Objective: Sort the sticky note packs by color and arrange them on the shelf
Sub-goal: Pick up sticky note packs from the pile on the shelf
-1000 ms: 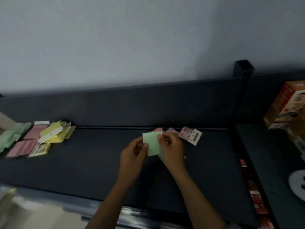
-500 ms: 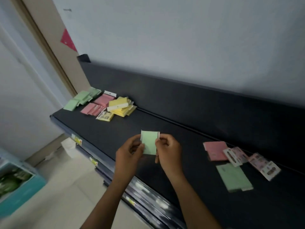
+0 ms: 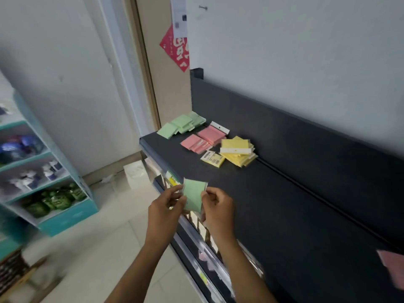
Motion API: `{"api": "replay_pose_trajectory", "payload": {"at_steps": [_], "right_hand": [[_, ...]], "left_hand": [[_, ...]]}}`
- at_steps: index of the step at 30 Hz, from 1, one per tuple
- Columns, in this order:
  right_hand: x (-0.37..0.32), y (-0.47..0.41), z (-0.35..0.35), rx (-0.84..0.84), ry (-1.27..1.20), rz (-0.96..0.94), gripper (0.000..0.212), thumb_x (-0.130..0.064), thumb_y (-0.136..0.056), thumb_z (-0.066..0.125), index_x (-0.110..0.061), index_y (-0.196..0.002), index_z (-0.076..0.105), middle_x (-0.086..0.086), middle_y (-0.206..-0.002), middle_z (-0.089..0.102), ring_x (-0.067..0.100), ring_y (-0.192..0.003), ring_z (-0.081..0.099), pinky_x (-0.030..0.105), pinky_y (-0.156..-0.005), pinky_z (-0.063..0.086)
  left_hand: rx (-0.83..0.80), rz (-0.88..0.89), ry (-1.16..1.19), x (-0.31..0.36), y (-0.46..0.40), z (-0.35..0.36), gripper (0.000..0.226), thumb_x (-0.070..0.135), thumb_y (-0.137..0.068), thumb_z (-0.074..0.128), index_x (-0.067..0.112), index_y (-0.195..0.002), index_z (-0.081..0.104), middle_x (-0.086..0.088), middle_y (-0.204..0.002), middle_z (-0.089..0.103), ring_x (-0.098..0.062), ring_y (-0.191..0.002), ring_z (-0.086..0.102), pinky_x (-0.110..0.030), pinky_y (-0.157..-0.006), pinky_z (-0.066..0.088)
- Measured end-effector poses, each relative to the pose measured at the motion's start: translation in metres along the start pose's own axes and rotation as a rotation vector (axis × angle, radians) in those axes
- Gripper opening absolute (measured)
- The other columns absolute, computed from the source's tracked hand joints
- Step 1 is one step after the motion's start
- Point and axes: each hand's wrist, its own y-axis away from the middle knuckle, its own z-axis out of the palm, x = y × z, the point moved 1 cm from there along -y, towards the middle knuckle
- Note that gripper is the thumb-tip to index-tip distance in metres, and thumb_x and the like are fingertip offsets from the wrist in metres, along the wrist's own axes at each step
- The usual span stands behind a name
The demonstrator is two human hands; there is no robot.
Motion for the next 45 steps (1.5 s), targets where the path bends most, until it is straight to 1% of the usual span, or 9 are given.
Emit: {"api": "replay_pose_trajectory", "payload": {"at_steps": [5,8,11,18,22,27,31,34,45], "right_hand": [[-0.016,-0.008,0.079,-0.079,0.045,-0.045,0.019,-0.026,-0.095,0.058,-0.021,-0.105,0.074,0.002,-0.086,0.073,0.015,-0.071,0.066,0.028,-0.058,0.056],[-0.030,-0.008,0.123,-0.110,0.042,-0.099,0.020,-0.025,-0.098,0.058,-0.017,-0.110,0.073,0.001,-0.096,0.072,0.014,-0.080,0.069,0.020,-0.052,0.054],[-0.043,-0.010,0.165,-0.155,0.038,-0.156,0.020,-0.024,-0.099,0.057,-0.020,-0.112,0.072,-0.003,-0.099,0.069,0.015,-0.084,0.069,0.021,-0.046,0.054],[-0.050,-0.026,0.238,-0.292,0.087,-0.159,0.032,-0.033,-0.101,0.055,-0.029,-0.131,0.064,-0.004,-0.098,0.067,0.017,-0.073,0.069,0.026,-0.048,0.058],[-0.039,-0.041,0.269,-0.341,0.092,-0.141,0.037,-0.031,-0.100,0.058,-0.023,-0.135,0.062,0.009,-0.105,0.072,0.017,-0.076,0.070,0.024,-0.049,0.057],[-0.027,-0.073,0.312,-0.376,0.084,-0.103,0.035,-0.031,-0.099,0.059,-0.023,-0.133,0.064,0.006,-0.109,0.072,0.018,-0.077,0.070,0.022,-0.050,0.057],[-0.035,-0.112,0.345,-0.408,0.075,-0.110,0.032,-0.024,-0.100,0.060,-0.020,-0.131,0.065,-0.003,-0.095,0.072,0.014,-0.067,0.068,0.020,-0.047,0.054],[-0.045,-0.148,0.370,-0.399,0.036,-0.117,0.032,-0.023,-0.099,0.062,-0.019,-0.130,0.066,-0.009,-0.088,0.070,0.012,-0.070,0.069,0.021,-0.047,0.054],[-0.054,-0.253,0.385,-0.322,0.024,-0.089,0.031,-0.021,-0.099,0.060,-0.022,-0.128,0.067,0.003,-0.083,0.068,0.017,-0.061,0.066,0.029,-0.045,0.055]], "left_hand": [[0.077,-0.018,0.013,-0.012,-0.039,-0.067,0.027,0.002,-0.094,0.065,0.018,-0.116,0.070,-0.004,-0.094,0.076,-0.020,-0.082,0.074,-0.028,-0.066,0.061],[0.124,-0.024,0.022,-0.017,-0.058,-0.106,0.025,0.005,-0.095,0.065,0.017,-0.117,0.069,0.000,-0.094,0.077,-0.019,-0.082,0.075,-0.033,-0.069,0.062],[0.194,-0.029,0.014,-0.022,-0.074,-0.138,0.027,0.010,-0.096,0.066,0.015,-0.122,0.066,-0.001,-0.100,0.076,-0.016,-0.085,0.075,-0.036,-0.072,0.063],[0.339,-0.060,0.071,-0.038,-0.108,-0.190,0.026,0.007,-0.096,0.064,0.014,-0.121,0.065,-0.004,-0.103,0.075,-0.018,-0.087,0.074,-0.038,-0.071,0.063],[0.384,-0.098,0.060,-0.060,-0.126,-0.202,0.024,0.008,-0.096,0.065,0.016,-0.119,0.065,-0.005,-0.101,0.075,-0.018,-0.086,0.074,-0.036,-0.070,0.063],[0.428,-0.160,0.030,-0.084,-0.166,-0.216,0.025,0.009,-0.096,0.064,0.016,-0.120,0.065,-0.003,-0.099,0.075,-0.014,-0.083,0.074,-0.033,-0.070,0.063],[0.452,-0.181,0.028,-0.091,-0.213,-0.227,0.024,0.007,-0.096,0.064,0.015,-0.118,0.065,-0.004,-0.098,0.074,-0.016,-0.084,0.074,-0.033,-0.069,0.063],[0.437,-0.157,0.015,-0.089,-0.259,-0.234,0.024,0.006,-0.096,0.064,0.019,-0.115,0.065,-0.003,-0.100,0.074,-0.017,-0.086,0.074,-0.036,-0.070,0.063],[0.352,-0.138,-0.028,-0.099,-0.366,-0.199,0.026,0.010,-0.096,0.064,0.019,-0.121,0.064,0.000,-0.107,0.072,-0.016,-0.089,0.073,-0.036,-0.068,0.064]]}}
